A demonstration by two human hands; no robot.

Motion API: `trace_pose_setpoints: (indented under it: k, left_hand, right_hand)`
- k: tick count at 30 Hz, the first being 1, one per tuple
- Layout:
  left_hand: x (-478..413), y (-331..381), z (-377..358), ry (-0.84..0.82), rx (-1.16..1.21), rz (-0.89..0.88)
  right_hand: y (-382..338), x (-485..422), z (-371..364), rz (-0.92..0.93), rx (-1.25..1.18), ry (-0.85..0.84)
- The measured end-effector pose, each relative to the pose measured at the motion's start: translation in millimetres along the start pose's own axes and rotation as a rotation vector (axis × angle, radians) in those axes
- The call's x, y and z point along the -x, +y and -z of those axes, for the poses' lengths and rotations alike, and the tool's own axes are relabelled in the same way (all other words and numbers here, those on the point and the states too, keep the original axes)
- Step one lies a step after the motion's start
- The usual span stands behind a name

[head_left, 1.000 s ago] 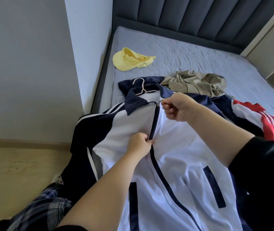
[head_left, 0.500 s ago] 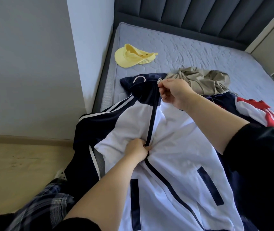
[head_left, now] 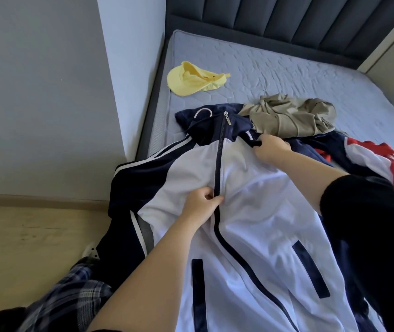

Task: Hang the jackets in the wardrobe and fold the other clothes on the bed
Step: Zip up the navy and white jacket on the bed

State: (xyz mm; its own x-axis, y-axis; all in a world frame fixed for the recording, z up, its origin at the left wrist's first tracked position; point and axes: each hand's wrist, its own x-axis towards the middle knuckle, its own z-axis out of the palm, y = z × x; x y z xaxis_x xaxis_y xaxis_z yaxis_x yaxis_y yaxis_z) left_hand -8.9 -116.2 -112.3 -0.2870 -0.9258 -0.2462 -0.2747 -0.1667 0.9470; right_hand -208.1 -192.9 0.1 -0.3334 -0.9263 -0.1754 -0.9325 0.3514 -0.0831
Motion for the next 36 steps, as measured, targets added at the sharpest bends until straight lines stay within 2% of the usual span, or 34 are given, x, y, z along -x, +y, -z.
trace_pose_setpoints:
  k: [4, 8, 10, 13, 14, 16, 20, 24, 27, 31, 36]
  left_hand:
    - [2, 7, 1, 0.028, 0.016, -0.033]
    - [10, 25, 7, 0.177, -0.001, -0.102]
    - [15, 36, 15, 0.331, -0.056, -0.207]
    - [25, 57, 37, 0.717, -0.286, -0.499]
    - [29, 65, 46, 0.831, -0.322, -0.563]
    - [38, 77, 65, 0.954, -0.362, -0.648]
    - [70, 98, 113, 1.011, -0.481, -0.664]
    - [113, 143, 184, 0.949, -0.538, -0.514]
    - [147, 188, 236, 0.940, -0.726, -0.404]
    - [207, 255, 289, 1.061, -0.760, -0.447]
    - [284, 323, 347, 1.238, -0.628, -0.608]
  right_hand:
    - [-15, 9, 4, -0.018, -0.100, 0.101]
    - [-23, 19, 11, -0.122, -0.405, 0.199]
    - [-25, 31, 16, -0.103, -0.490, 0.309]
    - [-29, 55, 25, -0.002, -0.526, 0.470]
    - [-32, 62, 30, 0.023, -0.539, 0.492]
    - [-41, 73, 43, 0.034, -0.598, 0.511]
    - [-68, 97, 71, 0.031, -0.714, 0.547]
    - [-112, 122, 109, 0.110, -0.771, 0.601]
    - [-152, 145, 145, 0.171, -0.858, 0.625]
    - [-207, 183, 198, 0.275, -1.030, 0.691]
    - [-262, 239, 270, 0.496, -1.189, 0.732]
